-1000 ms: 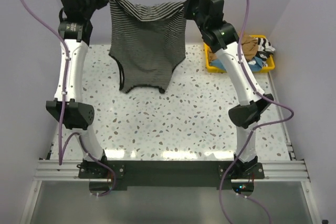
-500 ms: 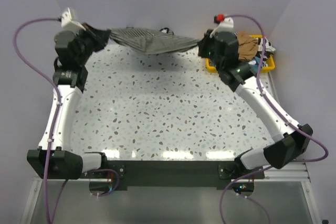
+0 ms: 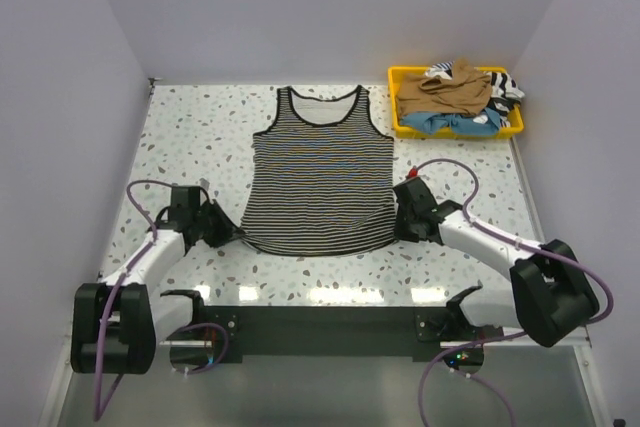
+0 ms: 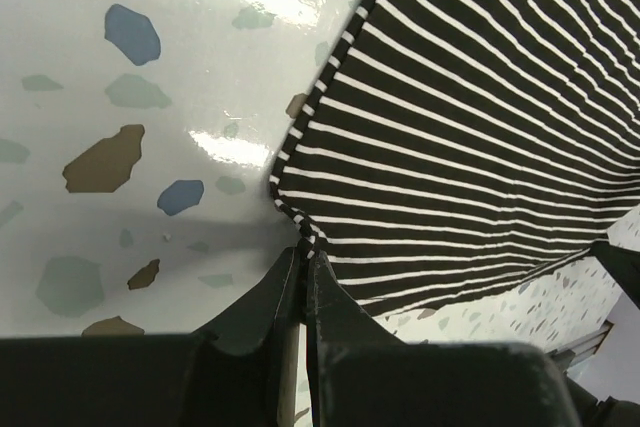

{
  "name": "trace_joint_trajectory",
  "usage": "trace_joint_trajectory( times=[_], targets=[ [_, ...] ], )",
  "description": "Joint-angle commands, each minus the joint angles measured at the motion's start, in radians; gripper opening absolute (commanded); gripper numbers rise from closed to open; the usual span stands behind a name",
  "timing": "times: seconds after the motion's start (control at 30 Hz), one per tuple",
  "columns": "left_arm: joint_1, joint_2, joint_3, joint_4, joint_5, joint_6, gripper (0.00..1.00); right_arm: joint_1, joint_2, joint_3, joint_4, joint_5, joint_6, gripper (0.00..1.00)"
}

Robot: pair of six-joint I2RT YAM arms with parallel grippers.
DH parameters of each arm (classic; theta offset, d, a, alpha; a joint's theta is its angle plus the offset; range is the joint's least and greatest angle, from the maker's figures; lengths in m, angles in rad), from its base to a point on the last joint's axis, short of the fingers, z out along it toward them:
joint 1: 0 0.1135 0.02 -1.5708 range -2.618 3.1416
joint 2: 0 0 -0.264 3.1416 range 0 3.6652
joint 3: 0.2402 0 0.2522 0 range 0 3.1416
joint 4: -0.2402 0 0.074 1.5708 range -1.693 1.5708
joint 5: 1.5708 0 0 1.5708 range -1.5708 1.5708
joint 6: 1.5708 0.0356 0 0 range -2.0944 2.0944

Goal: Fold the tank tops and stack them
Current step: Flatten the tank top out

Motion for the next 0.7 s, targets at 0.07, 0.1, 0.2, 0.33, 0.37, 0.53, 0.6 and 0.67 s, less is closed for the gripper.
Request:
trace_joint_trajectory(
  times=[0.07,0.1,0.2,0.33,0.37,0.53,0.6,0.67],
  targets=[
    [-0.001,-0.093,0.0,-0.055,0.055,0.013,0.0,-0.011,-0.065,0.007,-0.07,0.016,0.062,0.0],
    [-0.001,-0.105,0.0,-0.072,0.054,0.015,0.0,-0.011,-0.075,0.01,-0.085,0.019,0.063,0.0],
    [-0.006,-0.137,-0.004,-0.115,0.066,0.018,0.0,-0.011,-0.11,0.008,-0.131,-0.001,0.072,0.0],
    [-0.012,-0.134,0.0,-0.14,0.083,0.022,0.0,-0.011,-0.167,-0.001,-0.209,-0.041,0.081,0.01],
    [-0.014,-0.131,0.007,-0.143,0.086,0.024,0.0,-0.011,-0.2,-0.002,-0.25,-0.047,0.083,0.03],
    [-0.027,-0.136,0.019,-0.173,0.101,0.031,0.0,-0.011,-0.268,-0.042,-0.344,-0.138,0.092,0.03],
    [-0.029,-0.133,0.027,-0.181,0.11,0.038,0.02,-0.012,-0.295,-0.068,-0.363,-0.172,0.108,0.03],
    [-0.029,-0.122,0.039,-0.195,0.133,0.051,0.04,-0.012,-0.311,-0.079,-0.386,-0.188,0.121,0.08]
  ],
)
